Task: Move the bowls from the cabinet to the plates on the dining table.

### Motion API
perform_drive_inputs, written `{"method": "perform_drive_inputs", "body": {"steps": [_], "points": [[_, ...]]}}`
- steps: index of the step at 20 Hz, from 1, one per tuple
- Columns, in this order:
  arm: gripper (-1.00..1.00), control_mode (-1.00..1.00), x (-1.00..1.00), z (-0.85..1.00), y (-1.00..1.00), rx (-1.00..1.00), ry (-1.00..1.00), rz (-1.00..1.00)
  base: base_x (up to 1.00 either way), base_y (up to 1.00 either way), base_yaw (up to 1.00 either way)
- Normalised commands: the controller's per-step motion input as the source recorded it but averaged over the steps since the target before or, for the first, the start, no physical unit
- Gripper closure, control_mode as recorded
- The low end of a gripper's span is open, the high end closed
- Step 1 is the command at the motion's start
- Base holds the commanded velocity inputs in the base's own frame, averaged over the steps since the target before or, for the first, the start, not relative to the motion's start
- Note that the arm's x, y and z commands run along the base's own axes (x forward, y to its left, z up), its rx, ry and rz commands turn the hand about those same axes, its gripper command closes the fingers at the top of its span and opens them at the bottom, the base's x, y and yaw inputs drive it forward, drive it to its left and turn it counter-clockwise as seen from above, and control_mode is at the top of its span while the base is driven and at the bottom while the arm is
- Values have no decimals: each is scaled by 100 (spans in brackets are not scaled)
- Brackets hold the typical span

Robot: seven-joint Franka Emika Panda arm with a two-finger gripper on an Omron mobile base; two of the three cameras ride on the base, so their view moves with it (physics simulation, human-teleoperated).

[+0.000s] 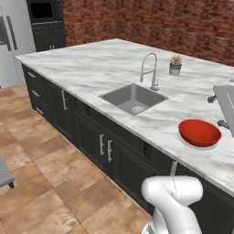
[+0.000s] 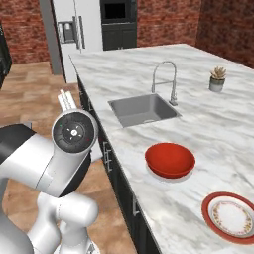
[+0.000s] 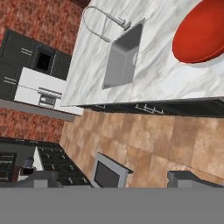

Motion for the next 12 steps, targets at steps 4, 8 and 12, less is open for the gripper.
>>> {"method": "perform_drive_inputs", "body": {"steps": [4,8,12], "points": [[-100,100,0,0,0,0,0,0,0,0,25],[-100,100,0,0,0,0,0,0,0,0,25],[-100,100,0,0,0,0,0,0,0,0,25]]}}
